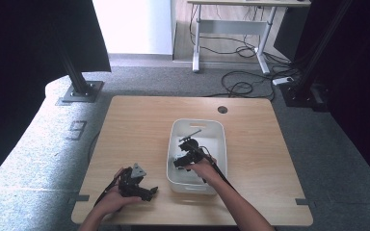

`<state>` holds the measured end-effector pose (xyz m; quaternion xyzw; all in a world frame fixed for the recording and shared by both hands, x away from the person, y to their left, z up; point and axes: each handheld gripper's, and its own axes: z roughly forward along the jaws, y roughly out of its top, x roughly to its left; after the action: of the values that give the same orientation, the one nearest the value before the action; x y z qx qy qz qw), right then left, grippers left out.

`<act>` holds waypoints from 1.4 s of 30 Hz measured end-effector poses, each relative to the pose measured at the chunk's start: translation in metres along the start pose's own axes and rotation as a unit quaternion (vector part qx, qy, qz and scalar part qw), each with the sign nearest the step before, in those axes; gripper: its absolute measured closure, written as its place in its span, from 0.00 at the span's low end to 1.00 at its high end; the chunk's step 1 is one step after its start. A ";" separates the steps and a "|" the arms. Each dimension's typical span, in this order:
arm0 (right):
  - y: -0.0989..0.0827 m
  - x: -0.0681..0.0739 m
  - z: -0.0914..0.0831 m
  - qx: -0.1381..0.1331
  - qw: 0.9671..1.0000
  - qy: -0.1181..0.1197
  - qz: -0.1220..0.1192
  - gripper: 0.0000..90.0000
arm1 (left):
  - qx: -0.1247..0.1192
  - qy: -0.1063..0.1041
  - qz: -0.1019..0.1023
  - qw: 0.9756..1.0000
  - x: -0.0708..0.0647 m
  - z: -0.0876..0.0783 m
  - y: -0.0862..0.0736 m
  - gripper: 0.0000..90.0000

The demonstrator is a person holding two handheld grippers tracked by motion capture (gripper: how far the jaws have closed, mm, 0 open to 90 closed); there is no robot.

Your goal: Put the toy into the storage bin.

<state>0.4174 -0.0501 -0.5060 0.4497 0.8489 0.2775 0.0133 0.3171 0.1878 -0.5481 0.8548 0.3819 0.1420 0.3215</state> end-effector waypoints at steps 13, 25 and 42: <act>0.000 0.002 -0.010 -0.026 1.000 0.000 -0.015 0.46 | 0.000 0.000 0.000 1.000 0.000 0.000 0.000 0.00; -0.014 0.000 -0.063 -0.111 0.992 -0.009 -0.063 0.46 | 0.000 0.001 0.000 1.000 0.000 0.000 0.000 0.00; -0.072 -0.045 -0.133 -0.214 0.975 -0.026 -0.061 0.44 | 0.000 0.002 -0.003 1.000 -0.001 0.000 0.000 0.00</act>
<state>0.3542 -0.1775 -0.4387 0.3909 0.7950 0.4394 0.1486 0.3163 0.1876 -0.5481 0.8533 0.3851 0.1427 0.3214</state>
